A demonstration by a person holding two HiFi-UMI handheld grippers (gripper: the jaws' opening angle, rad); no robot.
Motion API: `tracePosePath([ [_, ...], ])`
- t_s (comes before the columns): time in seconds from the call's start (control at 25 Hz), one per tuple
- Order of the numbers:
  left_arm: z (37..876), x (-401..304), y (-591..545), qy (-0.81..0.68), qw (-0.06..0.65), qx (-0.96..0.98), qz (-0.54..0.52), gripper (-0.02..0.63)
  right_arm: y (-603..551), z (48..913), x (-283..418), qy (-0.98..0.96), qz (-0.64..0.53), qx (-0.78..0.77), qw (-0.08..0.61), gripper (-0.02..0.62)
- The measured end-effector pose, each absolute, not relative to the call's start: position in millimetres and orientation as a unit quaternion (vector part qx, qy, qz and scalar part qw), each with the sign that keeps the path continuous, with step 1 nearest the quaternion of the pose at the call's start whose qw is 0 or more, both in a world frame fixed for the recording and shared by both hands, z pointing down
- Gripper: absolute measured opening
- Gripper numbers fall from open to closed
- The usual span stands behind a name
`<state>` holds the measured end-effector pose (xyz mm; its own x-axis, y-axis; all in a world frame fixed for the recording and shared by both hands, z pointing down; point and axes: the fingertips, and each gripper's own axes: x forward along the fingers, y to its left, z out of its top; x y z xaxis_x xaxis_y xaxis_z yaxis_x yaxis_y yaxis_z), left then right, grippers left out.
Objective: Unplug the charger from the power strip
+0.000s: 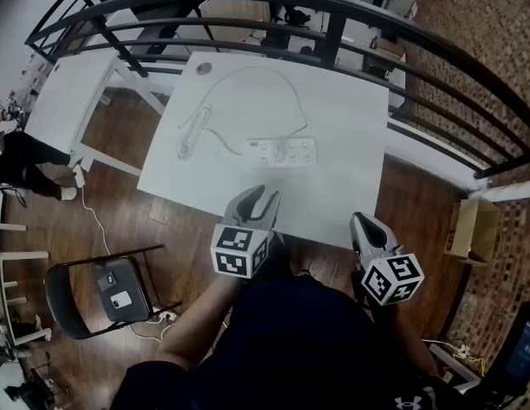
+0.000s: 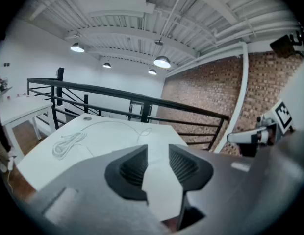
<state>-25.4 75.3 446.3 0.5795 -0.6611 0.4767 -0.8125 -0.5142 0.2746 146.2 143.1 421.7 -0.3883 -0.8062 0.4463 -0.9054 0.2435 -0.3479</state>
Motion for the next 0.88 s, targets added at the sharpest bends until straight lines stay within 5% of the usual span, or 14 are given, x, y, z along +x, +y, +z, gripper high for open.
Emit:
tracePosePath([
  [0.4, 525, -29, -30, -0.400, 0.252, 0.849, 0.236, 0.216, 31, 489, 110, -0.796, 0.222, 0.514, 0.233, 0.018],
  [0.52, 541, -18, -49, -0.393, 0.264, 0.846, 0.247, 0.216, -1, 513, 99, -0.802, 0.187, 0.488, 0.288, 0.149],
  [0.88, 560, -3, -69, -0.413, 0.279, 0.822, 0.277, 0.224, -59, 582, 59, -0.829, 0.156, 0.406, 0.352, 0.183],
])
